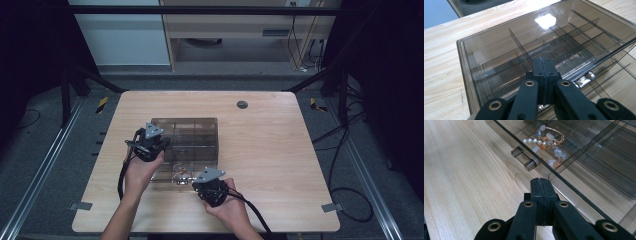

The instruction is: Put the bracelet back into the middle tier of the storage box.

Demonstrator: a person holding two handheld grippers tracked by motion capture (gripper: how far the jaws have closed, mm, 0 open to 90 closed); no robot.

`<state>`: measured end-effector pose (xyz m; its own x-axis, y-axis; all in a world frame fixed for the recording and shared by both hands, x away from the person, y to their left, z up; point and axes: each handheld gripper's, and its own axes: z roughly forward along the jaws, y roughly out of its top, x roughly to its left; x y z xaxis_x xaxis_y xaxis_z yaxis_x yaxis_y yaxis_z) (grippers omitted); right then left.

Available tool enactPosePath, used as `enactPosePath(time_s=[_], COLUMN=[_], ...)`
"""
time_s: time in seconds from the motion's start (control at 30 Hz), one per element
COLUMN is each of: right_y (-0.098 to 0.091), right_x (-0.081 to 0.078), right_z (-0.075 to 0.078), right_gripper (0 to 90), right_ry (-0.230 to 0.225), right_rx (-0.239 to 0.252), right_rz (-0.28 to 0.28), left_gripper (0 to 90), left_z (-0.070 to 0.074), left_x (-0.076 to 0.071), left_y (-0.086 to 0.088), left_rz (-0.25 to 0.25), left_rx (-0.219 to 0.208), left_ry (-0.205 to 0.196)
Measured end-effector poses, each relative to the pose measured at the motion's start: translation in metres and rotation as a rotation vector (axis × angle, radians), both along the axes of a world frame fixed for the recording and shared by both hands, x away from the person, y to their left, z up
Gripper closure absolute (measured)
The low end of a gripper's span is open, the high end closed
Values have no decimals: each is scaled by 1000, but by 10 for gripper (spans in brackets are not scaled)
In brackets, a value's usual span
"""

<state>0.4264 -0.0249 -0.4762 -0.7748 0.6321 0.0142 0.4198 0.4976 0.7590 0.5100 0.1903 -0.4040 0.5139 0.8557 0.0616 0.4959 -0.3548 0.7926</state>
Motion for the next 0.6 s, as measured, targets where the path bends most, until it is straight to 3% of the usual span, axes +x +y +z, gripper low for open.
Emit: enactPosePath(time_s=[0.6], right_y=[5], right_x=[5], right_z=[-6], right_gripper=[900], right_ry=[1], right_rx=[-21], right_rz=[-8], left_gripper=[896], left_z=[-1], left_x=[0], left_y=[0], left_rz=[-5], left_rx=[-6], left_ry=[-3])
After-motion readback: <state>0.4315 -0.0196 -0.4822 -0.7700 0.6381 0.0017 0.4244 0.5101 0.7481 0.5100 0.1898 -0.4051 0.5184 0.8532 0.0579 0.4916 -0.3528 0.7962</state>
